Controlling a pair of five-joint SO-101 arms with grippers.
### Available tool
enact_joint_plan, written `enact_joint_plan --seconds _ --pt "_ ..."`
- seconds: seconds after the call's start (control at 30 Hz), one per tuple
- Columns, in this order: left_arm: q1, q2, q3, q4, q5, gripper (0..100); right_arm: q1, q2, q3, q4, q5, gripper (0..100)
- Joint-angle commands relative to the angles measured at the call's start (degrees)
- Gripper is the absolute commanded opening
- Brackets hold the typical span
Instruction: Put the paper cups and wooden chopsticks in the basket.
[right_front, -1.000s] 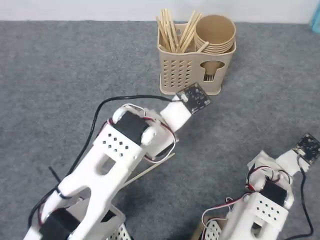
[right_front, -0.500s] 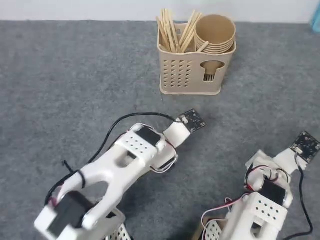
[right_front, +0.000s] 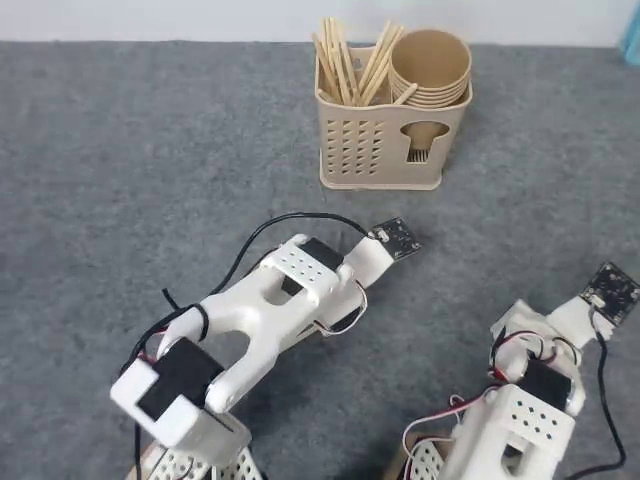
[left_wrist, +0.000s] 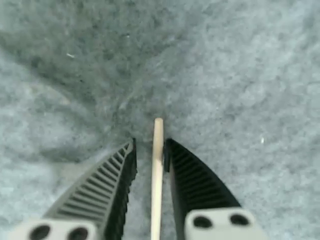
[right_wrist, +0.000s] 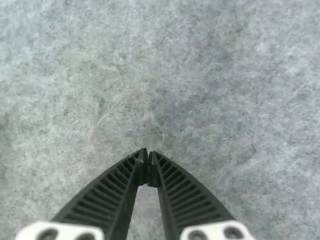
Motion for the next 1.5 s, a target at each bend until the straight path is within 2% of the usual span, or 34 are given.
enact_joint_plan --seconds 0.0,0.17,0.37,0.57,0.8,0.9,1.0,1.13,1.2,1.37,1.47 --pt "0.18 0.44 -2.15 0.88 0.09 1 -0.48 -0.75 -3.6 0.48 -0.44 0.9" --pt "0.09 -3.25 -5.41 9.32 0.35 1 -0.48 -0.75 -3.6 0.48 -0.44 0.9" --pt "-0.26 -15.82 -9.01 17.05 0.35 1 -0.4 -0.75 -3.6 0.48 -0.44 0.8" --pt "-2.37 -33.41 -11.21 18.37 0.53 1 -0.48 -0.75 -2.81 0.04 -0.44 0.8" --pt "-9.93 -50.73 -15.78 16.62 0.53 1 -0.57 -0.75 -2.64 0.04 -0.44 0.8" --pt "-14.07 -57.49 -16.31 10.37 2.46 1 -0.66 -0.75 -2.64 0.04 -0.44 0.8" --pt "-17.49 -62.51 -14.64 0.09 11.6 1 -0.66 -0.75 -2.55 0.04 -0.44 0.8" --pt "-19.16 -66.02 -9.89 -19.87 25.93 1 -0.66 -0.75 -2.55 0.04 -0.44 0.8" --pt "-19.08 -66.55 -7.6 -30.51 30.33 1 -0.66 -0.75 -2.55 0.04 -0.44 0.8" --pt "-18.64 -62.33 -6.55 -52.57 30.95 1 -0.66 -0.75 -2.55 0.04 -0.44 0.8" --pt "-18.64 -54.77 -10.42 -59.96 30.95 1 -0.66 -0.75 -2.55 0.04 -0.44 0.8"
